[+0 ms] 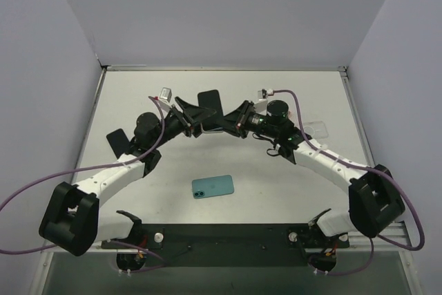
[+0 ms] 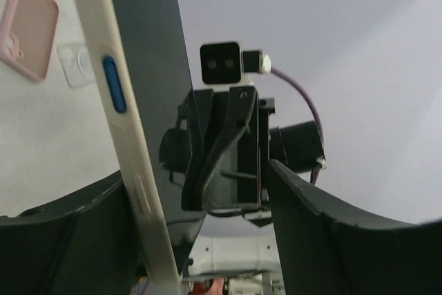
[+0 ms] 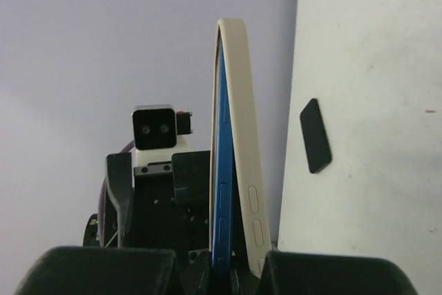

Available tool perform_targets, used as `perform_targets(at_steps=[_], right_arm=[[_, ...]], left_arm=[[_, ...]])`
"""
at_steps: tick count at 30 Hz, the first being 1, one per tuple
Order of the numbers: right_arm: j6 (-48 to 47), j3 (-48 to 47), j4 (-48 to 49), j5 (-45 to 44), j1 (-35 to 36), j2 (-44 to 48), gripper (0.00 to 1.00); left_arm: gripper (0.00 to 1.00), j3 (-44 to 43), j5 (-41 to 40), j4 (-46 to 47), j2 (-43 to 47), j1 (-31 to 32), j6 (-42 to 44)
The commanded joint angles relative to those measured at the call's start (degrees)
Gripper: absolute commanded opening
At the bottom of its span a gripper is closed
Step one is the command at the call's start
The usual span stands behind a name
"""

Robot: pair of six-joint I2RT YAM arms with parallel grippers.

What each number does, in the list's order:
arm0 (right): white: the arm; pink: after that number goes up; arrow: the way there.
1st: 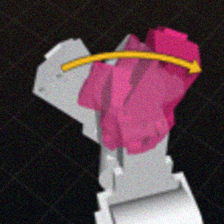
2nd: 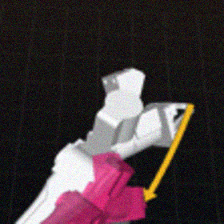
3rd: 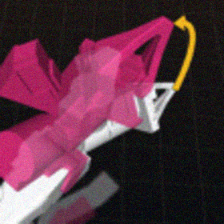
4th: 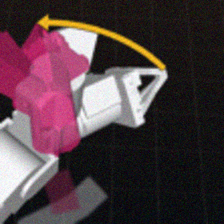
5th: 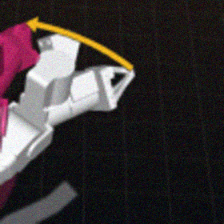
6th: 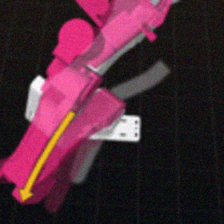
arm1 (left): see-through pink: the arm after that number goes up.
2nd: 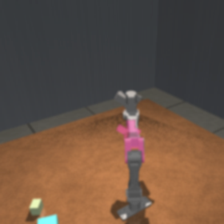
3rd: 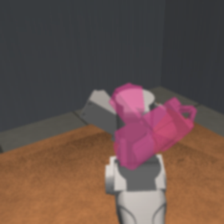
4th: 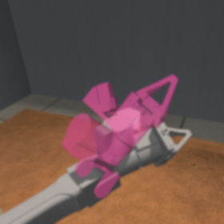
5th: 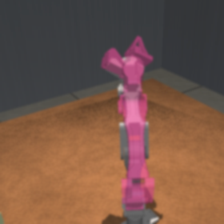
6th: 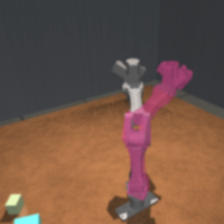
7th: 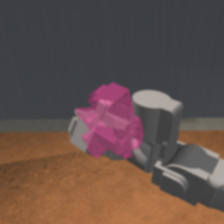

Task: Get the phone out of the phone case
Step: Remove the phone case from the phone.

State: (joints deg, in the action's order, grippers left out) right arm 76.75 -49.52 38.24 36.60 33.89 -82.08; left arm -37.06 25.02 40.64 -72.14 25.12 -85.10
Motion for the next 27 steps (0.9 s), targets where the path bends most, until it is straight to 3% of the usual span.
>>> perform_targets(at_steps=[1,6,10,20,27], right_arm=[[-4.2,4.3,-8.2,-15.7,-3.3,5.6,0.0],[-4.1,7.1,-12.5,-19.1,-3.5,9.0,0.0],[-3.2,6.5,-14.2,-19.0,-3.5,8.7,0.0],[1.6,6.1,-13.8,-16.6,-3.9,8.9,0.0],[4.5,7.6,-11.3,-16.1,-4.8,10.4,0.0]], left_arm=[[0.79,-3.3,14.4,0.1,3.8,2.6,5.3],[0.82,2.1,13.1,0.1,3.8,4.3,6.5],[0.71,3.9,11.4,3.2,2.9,6.4,6.6],[0.68,0.4,5.6,-11.4,4.7,9.5,19.4],[0.81,3.4,2.2,-9.7,4.8,9.3,17.1]])
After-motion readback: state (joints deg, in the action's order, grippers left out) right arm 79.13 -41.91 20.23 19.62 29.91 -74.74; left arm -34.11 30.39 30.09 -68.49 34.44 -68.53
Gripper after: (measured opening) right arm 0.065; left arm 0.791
